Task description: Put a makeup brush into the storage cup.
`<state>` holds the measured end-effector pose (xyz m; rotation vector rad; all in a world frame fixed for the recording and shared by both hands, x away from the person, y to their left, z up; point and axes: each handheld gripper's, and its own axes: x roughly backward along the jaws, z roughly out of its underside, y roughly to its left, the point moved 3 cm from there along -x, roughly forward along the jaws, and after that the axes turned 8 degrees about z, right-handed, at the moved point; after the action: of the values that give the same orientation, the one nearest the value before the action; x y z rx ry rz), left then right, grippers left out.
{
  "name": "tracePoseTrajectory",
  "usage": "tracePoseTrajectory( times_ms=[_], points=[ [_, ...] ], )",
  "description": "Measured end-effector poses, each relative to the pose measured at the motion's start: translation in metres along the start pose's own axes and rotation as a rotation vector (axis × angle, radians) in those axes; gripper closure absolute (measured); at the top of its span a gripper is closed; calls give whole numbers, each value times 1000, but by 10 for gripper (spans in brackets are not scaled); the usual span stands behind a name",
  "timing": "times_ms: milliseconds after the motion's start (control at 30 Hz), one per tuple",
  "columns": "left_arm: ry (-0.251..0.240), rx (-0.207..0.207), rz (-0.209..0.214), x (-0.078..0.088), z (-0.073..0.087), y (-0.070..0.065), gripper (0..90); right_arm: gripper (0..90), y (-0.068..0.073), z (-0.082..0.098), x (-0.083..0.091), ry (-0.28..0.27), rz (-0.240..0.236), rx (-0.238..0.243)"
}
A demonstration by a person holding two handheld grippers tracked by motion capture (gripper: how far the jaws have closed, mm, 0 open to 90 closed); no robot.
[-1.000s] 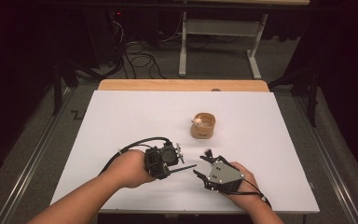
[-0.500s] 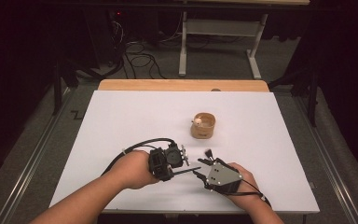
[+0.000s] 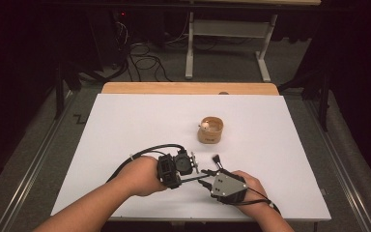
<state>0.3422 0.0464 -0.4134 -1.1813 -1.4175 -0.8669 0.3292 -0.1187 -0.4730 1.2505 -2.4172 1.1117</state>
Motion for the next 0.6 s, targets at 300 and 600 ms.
tracePoseTrajectory(
  times_ms=[300, 600],
  points=[
    [12, 0, 1, 1, 0, -1, 829, 721, 2, -1, 0, 2, 0, 49],
    [69, 6, 13, -1, -1, -1, 830, 723, 4, -1, -2, 13, -11, 62]
  ],
)
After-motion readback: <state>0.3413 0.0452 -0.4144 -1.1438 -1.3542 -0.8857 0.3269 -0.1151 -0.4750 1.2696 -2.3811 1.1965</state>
